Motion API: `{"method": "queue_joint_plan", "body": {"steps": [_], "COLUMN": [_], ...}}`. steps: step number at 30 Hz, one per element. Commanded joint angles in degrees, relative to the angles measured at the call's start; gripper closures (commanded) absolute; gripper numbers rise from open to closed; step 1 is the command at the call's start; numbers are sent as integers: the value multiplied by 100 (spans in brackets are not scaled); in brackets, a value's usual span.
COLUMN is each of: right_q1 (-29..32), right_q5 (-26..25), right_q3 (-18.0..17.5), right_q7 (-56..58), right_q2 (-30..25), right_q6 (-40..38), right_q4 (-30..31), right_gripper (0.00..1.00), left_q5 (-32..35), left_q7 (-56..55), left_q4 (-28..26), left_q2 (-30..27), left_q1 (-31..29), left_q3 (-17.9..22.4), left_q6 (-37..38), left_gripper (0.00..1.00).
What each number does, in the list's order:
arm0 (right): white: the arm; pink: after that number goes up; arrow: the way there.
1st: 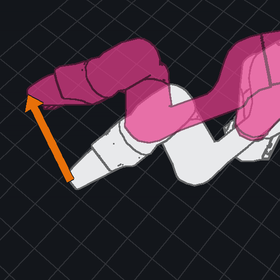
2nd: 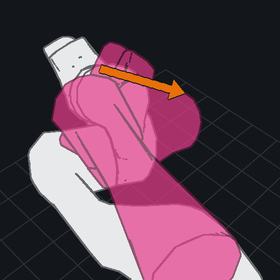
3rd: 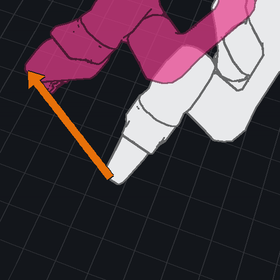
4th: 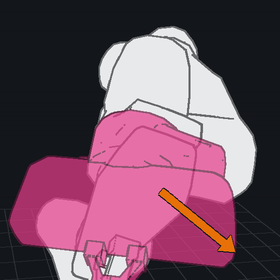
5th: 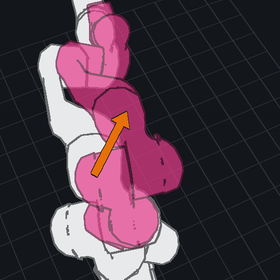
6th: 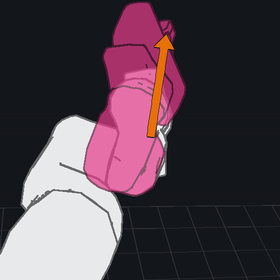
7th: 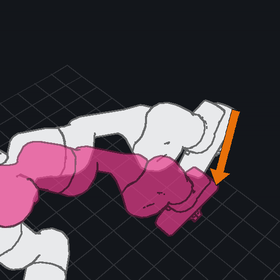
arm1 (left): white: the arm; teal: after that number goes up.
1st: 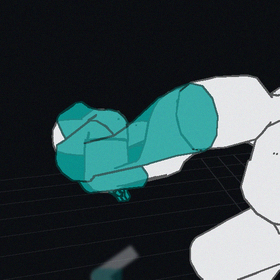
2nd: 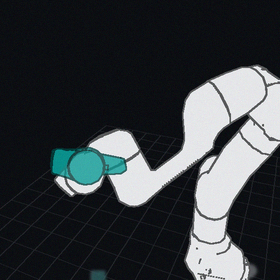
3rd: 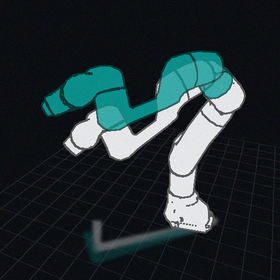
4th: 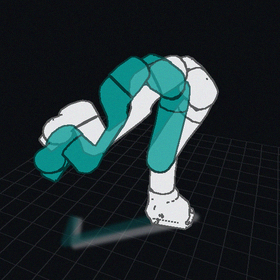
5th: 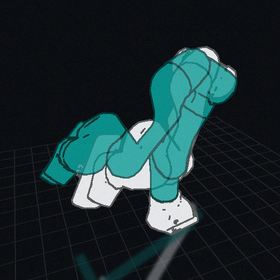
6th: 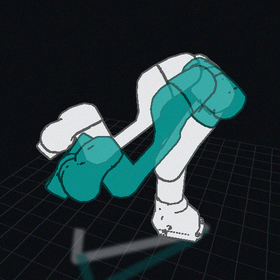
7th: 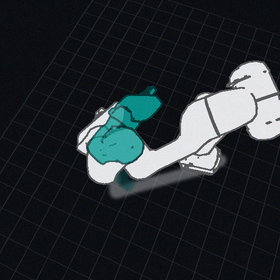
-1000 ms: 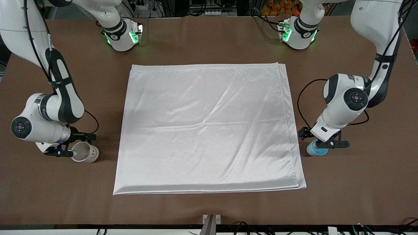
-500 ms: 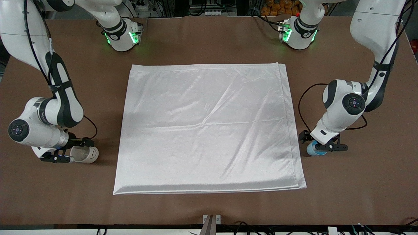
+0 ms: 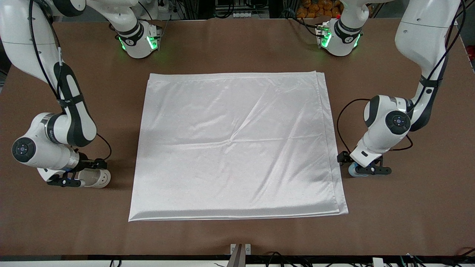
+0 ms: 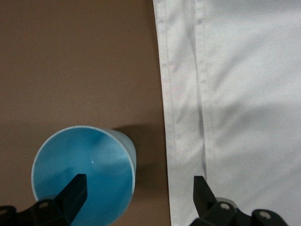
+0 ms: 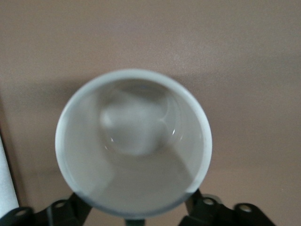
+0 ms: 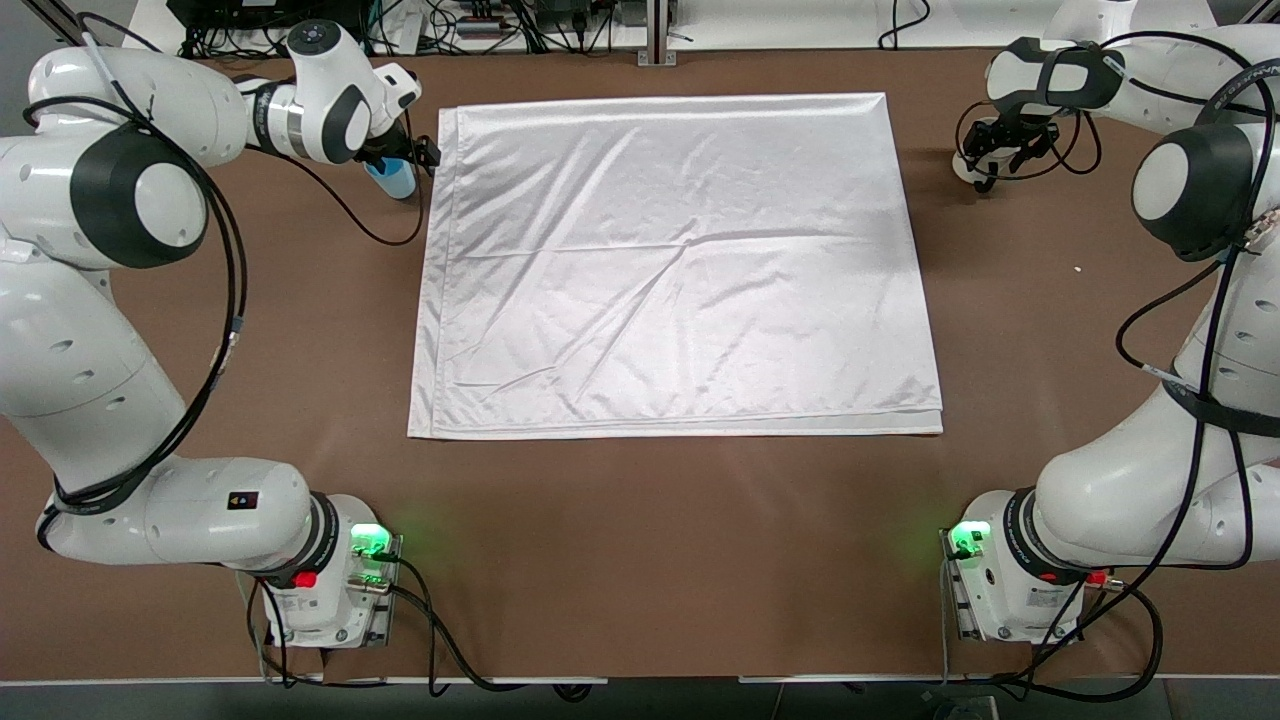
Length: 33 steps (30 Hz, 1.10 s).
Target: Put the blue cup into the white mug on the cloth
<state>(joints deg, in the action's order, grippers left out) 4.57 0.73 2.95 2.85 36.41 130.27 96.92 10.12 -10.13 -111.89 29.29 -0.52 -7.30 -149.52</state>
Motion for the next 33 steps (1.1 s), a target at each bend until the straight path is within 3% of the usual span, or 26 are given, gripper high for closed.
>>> {"method": "queue_joint_plan", "body": {"steps": [1, 4, 9, 14, 16, 26, 33], "right_q1": [18, 18, 9, -26, -53, -61, -61], "right_q5": [41, 41, 50, 41, 41, 32, 41], "right_q3": [-31, -31, -31, -31, -31, -49, -286], "right_q7": [-30, -30, -39, -30, -30, 225, 234], "right_q2": [68, 68, 68, 50, 24, -301, -556], "right_q6": [7, 7, -2, -28, -37, -186, -678], "right_q4": [-121, -121, -112, -112, -112, -147, -366], "right_gripper": [47, 62, 79, 98, 100, 100, 100], "left_q5": [157, 157, 148, 148, 148, 148, 148], "left_q7": [37, 29, -15, -86, -86, -68, -68], "left_q4": [168, 176, 194, 176, 176, 150, 159], "left_q2": [173, 173, 173, 173, 165, 165, 147], "left_q1": [-18, -18, -44, -45, -45, -36, -36], "left_q3": [-17, -17, -17, -17, -17, -17, -17], "left_q6": [-78, -78, -78, -78, -69, -78, -78], "left_gripper": [5, 29, 64, 85, 99, 100, 100]}}
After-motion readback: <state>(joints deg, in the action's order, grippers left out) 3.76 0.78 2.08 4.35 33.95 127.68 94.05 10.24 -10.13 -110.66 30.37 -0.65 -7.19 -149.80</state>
